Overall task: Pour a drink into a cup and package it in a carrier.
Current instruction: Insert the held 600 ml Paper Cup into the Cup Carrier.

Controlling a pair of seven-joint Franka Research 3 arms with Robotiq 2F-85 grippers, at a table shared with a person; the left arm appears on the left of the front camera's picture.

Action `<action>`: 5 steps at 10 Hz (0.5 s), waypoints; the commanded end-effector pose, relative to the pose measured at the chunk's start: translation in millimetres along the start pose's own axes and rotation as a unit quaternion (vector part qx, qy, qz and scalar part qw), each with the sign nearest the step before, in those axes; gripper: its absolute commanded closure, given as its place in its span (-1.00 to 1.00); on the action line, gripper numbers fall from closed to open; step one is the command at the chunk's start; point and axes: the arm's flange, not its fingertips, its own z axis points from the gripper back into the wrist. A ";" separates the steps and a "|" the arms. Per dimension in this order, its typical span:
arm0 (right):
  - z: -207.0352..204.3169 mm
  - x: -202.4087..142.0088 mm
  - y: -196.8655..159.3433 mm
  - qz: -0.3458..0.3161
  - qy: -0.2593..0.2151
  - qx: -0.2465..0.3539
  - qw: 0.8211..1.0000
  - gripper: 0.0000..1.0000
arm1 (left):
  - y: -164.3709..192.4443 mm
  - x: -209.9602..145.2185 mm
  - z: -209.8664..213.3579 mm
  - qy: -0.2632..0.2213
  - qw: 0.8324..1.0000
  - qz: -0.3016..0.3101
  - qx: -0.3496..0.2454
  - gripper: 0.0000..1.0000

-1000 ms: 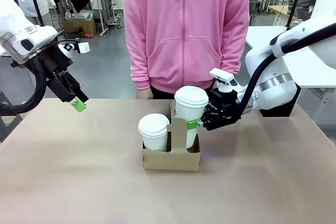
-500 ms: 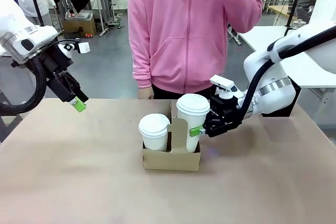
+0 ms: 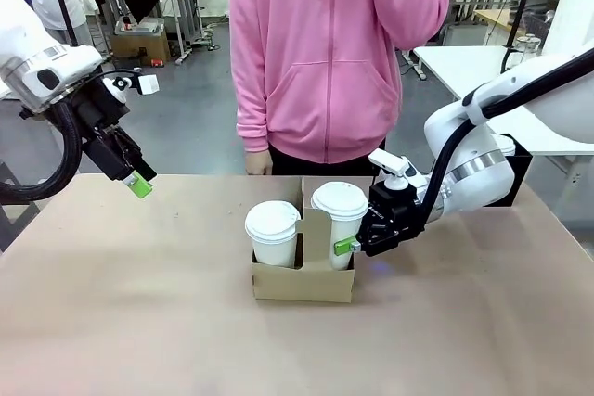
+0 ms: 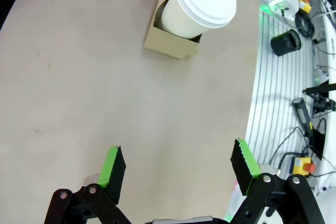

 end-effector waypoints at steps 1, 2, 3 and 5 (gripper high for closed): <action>-1.6 -1.5 -7.1 0.013 0.020 0.007 1.000 -0.61 | -0.8 0.5 1.2 0.001 1.000 0.003 0.005 -1.00; -1.5 -3.3 -7.9 0.009 0.024 0.006 1.000 -0.61 | -0.8 0.5 1.2 0.001 1.000 0.003 0.005 -1.00; -0.7 -5.0 -8.5 0.001 0.031 0.006 1.000 -0.61 | -0.8 0.5 1.2 0.001 1.000 0.003 0.005 -1.00; 0.7 -6.1 -8.5 0.003 0.046 0.006 0.999 -1.00 | -0.8 0.5 1.2 0.001 1.000 0.003 0.005 -1.00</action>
